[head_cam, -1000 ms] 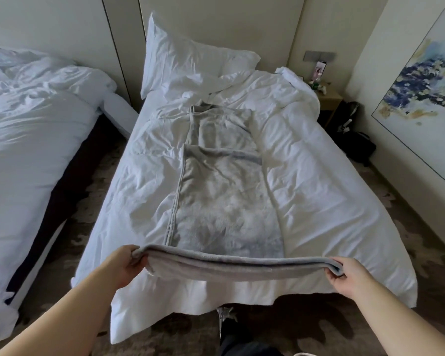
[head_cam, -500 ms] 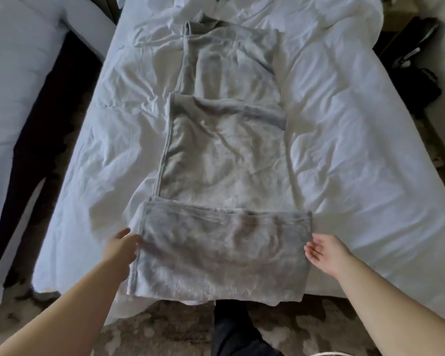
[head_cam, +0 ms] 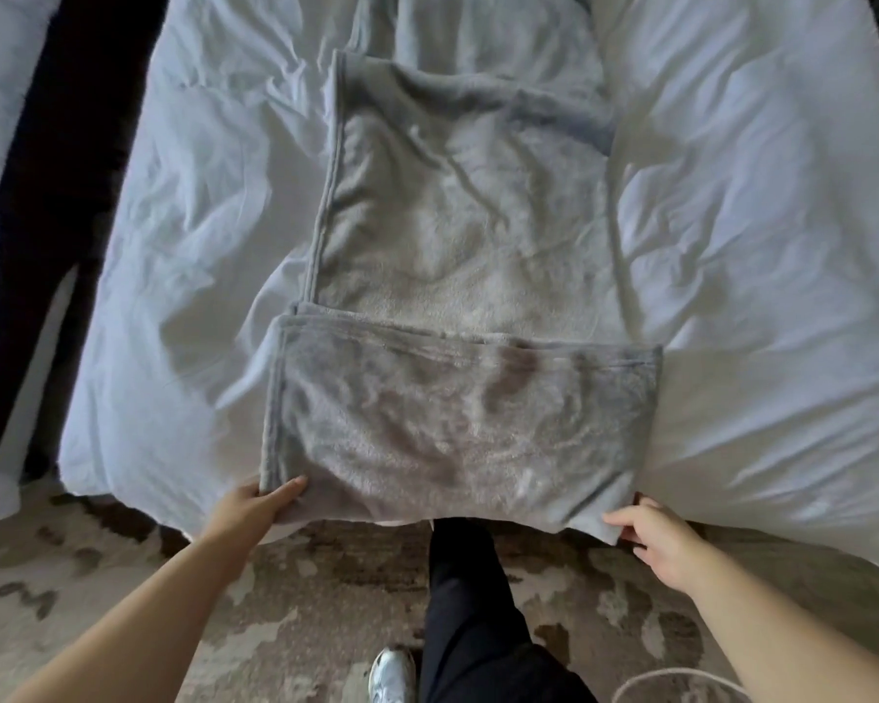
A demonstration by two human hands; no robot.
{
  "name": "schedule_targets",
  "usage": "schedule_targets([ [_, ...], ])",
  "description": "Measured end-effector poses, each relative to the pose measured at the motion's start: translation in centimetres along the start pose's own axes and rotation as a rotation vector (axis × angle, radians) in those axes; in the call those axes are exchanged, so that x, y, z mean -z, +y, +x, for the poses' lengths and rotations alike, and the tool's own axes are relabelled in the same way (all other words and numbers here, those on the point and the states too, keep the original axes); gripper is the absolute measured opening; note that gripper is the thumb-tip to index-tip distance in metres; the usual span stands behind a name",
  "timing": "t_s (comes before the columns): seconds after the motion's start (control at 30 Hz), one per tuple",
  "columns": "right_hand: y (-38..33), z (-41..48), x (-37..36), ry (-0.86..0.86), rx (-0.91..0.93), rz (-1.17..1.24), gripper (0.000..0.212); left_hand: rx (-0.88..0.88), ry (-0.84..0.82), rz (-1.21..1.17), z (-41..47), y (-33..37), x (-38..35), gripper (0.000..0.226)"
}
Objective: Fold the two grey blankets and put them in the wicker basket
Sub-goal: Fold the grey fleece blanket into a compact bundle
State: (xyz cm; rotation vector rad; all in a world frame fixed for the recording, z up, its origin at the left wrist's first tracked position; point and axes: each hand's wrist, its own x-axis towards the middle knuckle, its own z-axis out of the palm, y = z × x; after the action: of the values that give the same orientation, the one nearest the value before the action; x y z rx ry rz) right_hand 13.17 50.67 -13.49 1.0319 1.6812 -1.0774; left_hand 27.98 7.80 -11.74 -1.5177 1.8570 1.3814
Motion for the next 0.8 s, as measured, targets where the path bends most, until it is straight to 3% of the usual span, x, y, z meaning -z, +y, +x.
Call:
schedule_targets([
  [0.17, 1.0, -1.5, 0.4, 0.104, 0.053, -0.020, 0.038, -0.040, 0.109, 0.018, -1.1, -0.3, 0.5, 0.024],
  [0.33, 0.2, -6.5, 2.1, 0.073, 0.112, 0.261, 0.030, 0.027, 0.122, -0.282, -4.0, 1.9, 2.9, 0.022],
  [0.53, -2.9, -16.5, 5.6, 0.010, 0.337, 0.522, 0.014, -0.048, 0.026, -0.621, -11.0, 6.4, 8.2, 0.027],
  [0.63, -3.0, -21.7, 7.1, -0.038, 0.499, 0.632, 0.026, -0.089, -0.051, -0.807, -15.3, 7.8, 10.5, 0.024],
  [0.8, 0.9, -26.2, 7.9, -0.057, 0.601, 0.659, 0.021, -0.126, -0.133, -0.852, -19.5, 4.6, 12.3, 0.028],
])
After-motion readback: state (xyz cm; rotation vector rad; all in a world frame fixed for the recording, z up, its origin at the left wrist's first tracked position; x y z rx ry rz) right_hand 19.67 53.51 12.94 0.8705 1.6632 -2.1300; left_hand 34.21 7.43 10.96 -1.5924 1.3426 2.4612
